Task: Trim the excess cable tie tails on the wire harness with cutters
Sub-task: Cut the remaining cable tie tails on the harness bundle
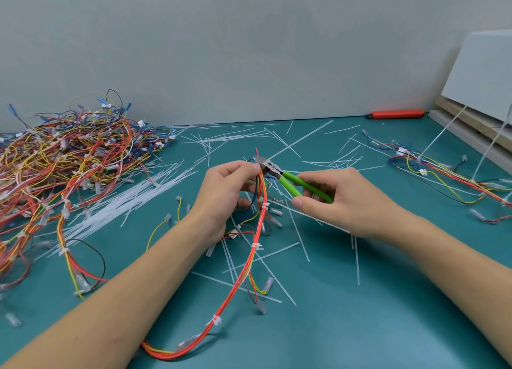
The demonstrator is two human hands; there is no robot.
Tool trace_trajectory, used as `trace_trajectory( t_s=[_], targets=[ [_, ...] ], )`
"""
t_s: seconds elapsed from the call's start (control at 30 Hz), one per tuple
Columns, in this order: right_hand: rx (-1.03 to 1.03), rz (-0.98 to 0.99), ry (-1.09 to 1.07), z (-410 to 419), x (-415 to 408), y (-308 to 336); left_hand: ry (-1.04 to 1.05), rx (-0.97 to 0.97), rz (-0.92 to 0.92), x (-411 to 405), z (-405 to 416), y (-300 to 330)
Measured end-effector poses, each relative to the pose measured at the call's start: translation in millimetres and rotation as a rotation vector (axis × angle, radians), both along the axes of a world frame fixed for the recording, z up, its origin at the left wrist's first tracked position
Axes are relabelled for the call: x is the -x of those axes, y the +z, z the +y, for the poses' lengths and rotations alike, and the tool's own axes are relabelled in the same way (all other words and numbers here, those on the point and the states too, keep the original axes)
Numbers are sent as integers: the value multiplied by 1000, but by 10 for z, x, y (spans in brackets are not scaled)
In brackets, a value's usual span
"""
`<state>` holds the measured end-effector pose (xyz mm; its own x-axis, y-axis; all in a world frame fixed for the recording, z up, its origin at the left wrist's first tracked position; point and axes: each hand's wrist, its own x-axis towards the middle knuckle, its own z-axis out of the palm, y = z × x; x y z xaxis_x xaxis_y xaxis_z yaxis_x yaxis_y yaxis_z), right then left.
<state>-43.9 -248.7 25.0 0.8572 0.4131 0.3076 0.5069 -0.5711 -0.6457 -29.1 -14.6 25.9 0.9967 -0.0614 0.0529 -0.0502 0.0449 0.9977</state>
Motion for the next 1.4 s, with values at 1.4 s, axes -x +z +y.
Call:
trace_trajectory(
  t_s=[1.4],
  targets=[
    [63, -103, -81, -35, -29, 9, -6, -34, 20, -7, -2, 13]
  ],
)
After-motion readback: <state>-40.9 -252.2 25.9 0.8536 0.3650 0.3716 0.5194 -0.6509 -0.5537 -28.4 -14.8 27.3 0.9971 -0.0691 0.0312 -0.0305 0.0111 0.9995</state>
